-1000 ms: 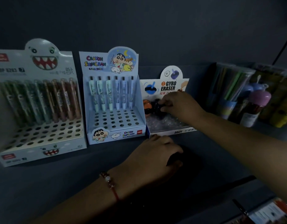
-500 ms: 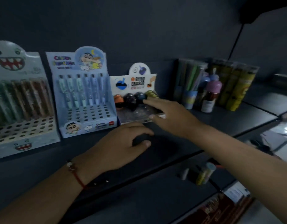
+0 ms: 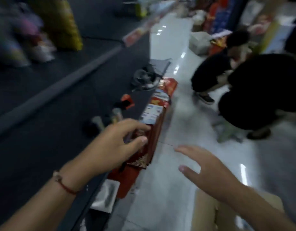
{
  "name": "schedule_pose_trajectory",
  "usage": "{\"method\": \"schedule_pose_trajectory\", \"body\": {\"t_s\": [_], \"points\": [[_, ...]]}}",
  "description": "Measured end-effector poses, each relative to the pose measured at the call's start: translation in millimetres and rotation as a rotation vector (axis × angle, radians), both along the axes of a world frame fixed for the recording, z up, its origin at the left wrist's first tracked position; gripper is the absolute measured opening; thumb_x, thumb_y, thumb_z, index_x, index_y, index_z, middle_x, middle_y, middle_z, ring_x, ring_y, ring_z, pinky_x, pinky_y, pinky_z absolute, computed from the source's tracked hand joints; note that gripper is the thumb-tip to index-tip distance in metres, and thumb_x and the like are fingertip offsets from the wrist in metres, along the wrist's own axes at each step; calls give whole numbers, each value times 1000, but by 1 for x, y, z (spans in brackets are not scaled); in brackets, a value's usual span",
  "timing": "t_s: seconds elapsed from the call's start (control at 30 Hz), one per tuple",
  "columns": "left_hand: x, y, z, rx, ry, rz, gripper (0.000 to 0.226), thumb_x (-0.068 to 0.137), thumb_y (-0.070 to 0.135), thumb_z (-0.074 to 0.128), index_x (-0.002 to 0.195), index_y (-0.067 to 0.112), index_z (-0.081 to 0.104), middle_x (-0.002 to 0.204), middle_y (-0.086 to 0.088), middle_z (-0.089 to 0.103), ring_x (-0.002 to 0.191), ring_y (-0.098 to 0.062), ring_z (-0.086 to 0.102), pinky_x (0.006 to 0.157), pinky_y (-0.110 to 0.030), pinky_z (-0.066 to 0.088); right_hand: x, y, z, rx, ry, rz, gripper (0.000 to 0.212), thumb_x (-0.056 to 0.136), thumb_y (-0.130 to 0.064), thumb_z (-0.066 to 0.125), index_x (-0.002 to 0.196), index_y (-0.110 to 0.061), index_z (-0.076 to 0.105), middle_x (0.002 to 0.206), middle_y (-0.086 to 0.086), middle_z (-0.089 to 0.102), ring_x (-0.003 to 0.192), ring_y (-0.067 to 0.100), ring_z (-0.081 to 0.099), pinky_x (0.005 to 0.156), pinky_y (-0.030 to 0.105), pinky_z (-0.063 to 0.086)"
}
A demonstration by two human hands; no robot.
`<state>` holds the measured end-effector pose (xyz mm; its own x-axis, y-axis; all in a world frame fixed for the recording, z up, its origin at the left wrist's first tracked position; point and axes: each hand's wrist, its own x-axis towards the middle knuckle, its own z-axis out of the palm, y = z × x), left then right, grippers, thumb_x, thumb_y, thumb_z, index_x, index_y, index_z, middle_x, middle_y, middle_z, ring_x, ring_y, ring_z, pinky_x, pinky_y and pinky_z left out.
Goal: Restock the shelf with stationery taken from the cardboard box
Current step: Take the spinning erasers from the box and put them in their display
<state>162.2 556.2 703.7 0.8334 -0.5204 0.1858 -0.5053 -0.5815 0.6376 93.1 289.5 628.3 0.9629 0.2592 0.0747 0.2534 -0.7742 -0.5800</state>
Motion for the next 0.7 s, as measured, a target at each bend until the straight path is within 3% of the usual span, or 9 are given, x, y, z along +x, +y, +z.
{"method": "schedule_pose_trajectory", "body": {"t_s": [0.1,0.17,0.27,0.33,0.4,0.57,0.7], "points": [[-18,-105,-45,-14,136,-174,33,85,48,56,110,31,69,112,21,62,108,3,57,93,-19,44,-81,-87,-32,79,139,-295,40,81,-51,57,117,-62,42,129,-40,40,122,-25,33,100,-2,20],[-35,-169,-72,5,248,-289,31,83,51,55,108,37,66,116,27,57,108,0,58,89,-19,46,-137,-137,-50,126,234,-496,44,81,-38,66,118,-55,48,128,-34,47,122,-14,43,99,0,26],[-58,-254,-107,67,372,-478,21,88,46,59,109,46,62,121,36,49,110,3,55,90,-16,42,-210,-194,-70,177,360,-748,44,85,-33,70,120,-50,50,129,-24,53,122,0,50,100,15,38],[-67,-302,-127,147,427,-604,21,93,44,58,114,48,60,120,38,49,113,8,50,93,-12,38,-240,-219,-80,230,418,-894,47,87,-29,72,116,-55,47,124,-31,51,117,-4,50,92,6,36],[-68,-346,-148,226,462,-708,23,94,44,55,117,48,58,120,37,50,114,13,46,92,-7,36,-256,-239,-93,248,462,-1010,46,88,-32,70,119,-55,46,122,-33,51,116,-5,50,87,4,35],[-55,-462,-214,395,461,-909,24,97,40,52,121,44,57,118,30,49,107,8,48,81,-3,33,-251,-282,-137,286,481,-1270,45,91,-34,66,132,-44,49,129,-26,48,116,-6,44,95,19,36],[-51,-544,-260,531,479,-974,26,99,38,51,124,40,57,127,19,50,107,-2,52,81,-12,39,-238,-327,-173,340,540,-1391,44,93,-31,63,135,-37,51,134,-17,51,118,2,49,97,22,37]]}}
